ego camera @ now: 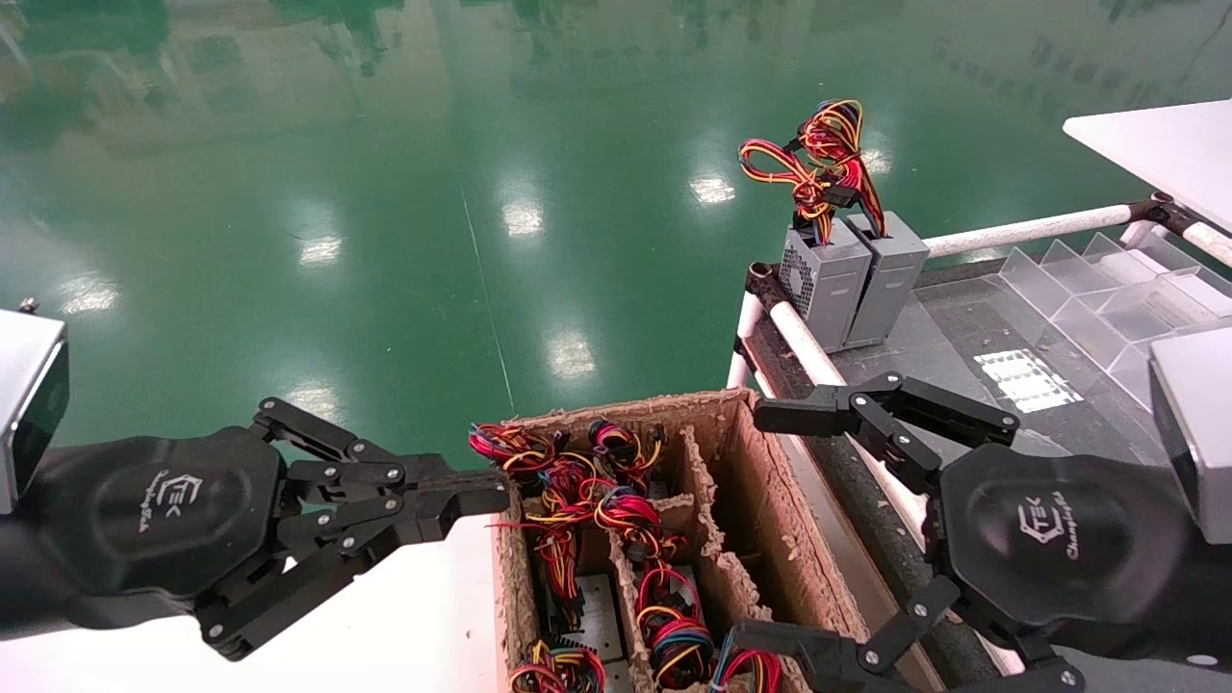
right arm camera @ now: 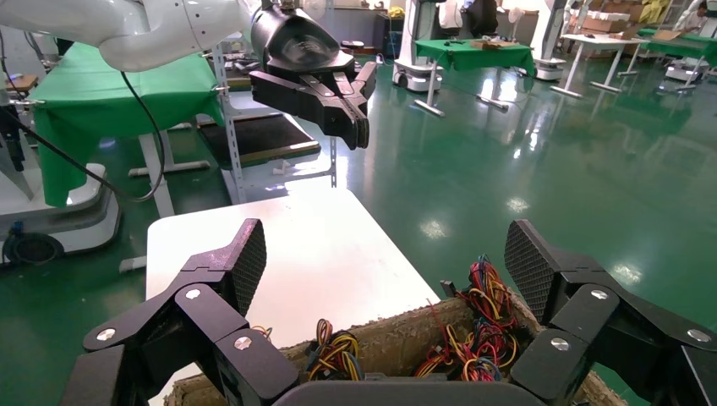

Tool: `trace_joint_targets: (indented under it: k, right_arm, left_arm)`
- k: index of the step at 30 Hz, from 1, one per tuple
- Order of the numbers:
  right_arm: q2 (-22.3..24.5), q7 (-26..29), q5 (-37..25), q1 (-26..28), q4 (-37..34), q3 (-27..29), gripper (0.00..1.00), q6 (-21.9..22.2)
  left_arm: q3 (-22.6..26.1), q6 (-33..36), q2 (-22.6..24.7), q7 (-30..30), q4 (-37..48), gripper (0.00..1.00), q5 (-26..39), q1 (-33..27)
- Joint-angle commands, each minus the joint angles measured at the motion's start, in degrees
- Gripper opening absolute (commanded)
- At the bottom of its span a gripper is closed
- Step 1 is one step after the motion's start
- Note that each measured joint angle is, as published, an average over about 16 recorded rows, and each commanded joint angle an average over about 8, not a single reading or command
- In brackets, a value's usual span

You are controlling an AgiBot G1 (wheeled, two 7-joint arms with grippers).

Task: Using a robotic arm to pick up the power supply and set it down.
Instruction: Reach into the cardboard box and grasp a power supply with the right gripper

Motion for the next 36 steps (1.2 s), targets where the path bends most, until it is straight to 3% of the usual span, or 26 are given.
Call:
trace_joint_targets:
  k: [1,6,7,21,36]
  right_arm:
    - [0.0,0.0,0.0,0.0,0.0,0.0,1.0,0.0]
    - [0.0,0.0,0.0,0.0,0.0,0.0,1.0,0.0]
    - [0.0,0.0,0.0,0.0,0.0,0.0,1.0,0.0]
    - [0.4,0.5,-2.6,0.2,-0.3,-0.8,1.0,1.2]
    - [-2.0,5.0,-22.7,5.2,-0.3,-9.4,1.0,6.2]
  left_arm:
    - [0.0,0.0,0.0,0.0,0.0,0.36,0.0,0.0]
    - [0.0,0.0,0.0,0.0,0.0,0.97,0.0,0.0]
    - [0.0,0.0,0.0,0.0,0.0,1.0,0.0,0.0]
    - [0.0,0.0,0.0,0.0,0.0,1.0,0.0,0.0]
    - [0.0,0.0,0.0,0.0,0.0,1.0,0.0,0.0]
